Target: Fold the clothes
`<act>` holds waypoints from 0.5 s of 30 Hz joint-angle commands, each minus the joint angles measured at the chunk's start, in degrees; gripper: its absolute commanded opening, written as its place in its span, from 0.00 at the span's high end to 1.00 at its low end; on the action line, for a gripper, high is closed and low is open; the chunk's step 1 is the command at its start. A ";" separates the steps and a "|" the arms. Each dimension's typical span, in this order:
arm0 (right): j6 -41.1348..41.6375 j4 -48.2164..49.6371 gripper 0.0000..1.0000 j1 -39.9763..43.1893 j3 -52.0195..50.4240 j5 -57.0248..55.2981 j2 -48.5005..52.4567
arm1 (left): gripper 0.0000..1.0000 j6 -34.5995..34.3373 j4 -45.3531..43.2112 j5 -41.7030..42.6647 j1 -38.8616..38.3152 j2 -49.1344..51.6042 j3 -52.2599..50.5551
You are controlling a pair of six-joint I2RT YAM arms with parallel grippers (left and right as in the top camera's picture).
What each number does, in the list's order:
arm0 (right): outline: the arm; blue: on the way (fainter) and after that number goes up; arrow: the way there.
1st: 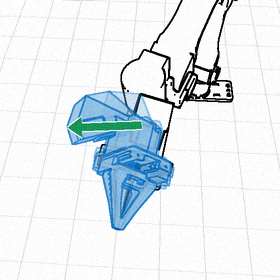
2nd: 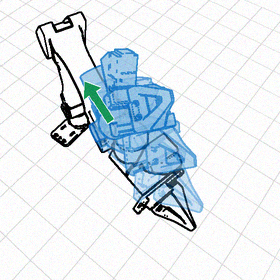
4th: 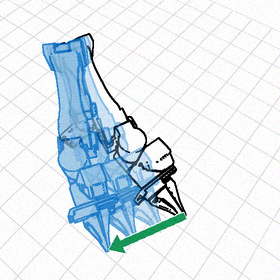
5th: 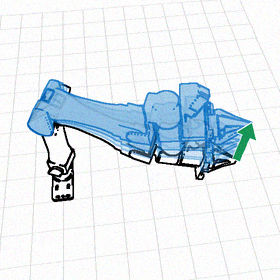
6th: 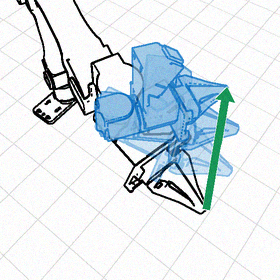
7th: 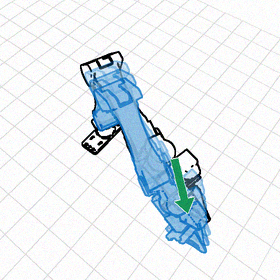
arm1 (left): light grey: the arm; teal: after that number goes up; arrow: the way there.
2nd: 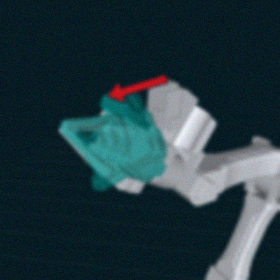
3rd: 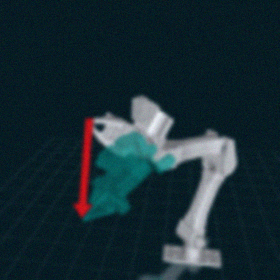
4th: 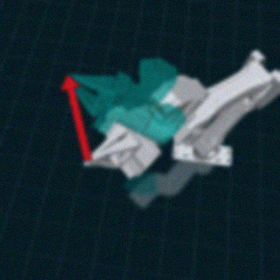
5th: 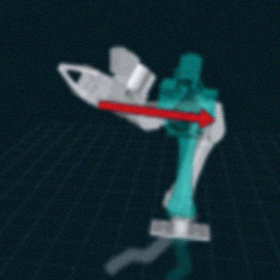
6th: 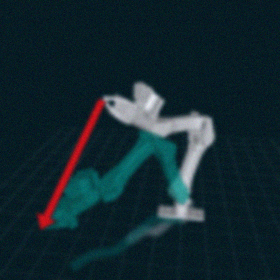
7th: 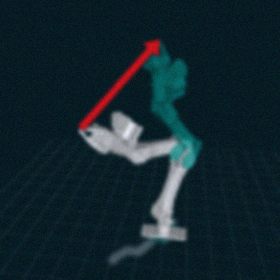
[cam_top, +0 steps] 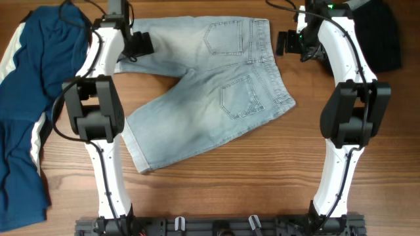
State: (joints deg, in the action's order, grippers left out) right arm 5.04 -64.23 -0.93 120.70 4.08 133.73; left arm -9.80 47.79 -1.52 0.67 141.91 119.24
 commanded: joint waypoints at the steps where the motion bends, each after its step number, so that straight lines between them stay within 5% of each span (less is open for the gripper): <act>1: -0.66 0.24 0.00 0.17 1.11 0.70 -2.54 | 0.00 1.95 3.96 -0.48 -1.14 2.29 2.23; 6: 1.03 0.76 0.00 0.20 1.11 3.67 -7.30 | 0.00 -4.07 17.46 0.04 -1.95 -5.44 10.99; 11: 2.80 -2.67 0.00 0.17 1.11 6.29 -14.43 | 0.00 -8.63 32.22 22.77 -1.95 -17.38 12.90; 15: 2.97 -9.92 0.00 0.17 0.52 11.10 -14.71 | 0.01 -8.48 42.75 25.46 -2.29 -19.80 12.90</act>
State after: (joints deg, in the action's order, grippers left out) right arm 6.61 -70.57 -0.93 121.27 10.22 119.35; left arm -16.91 83.74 16.19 -1.28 124.03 131.46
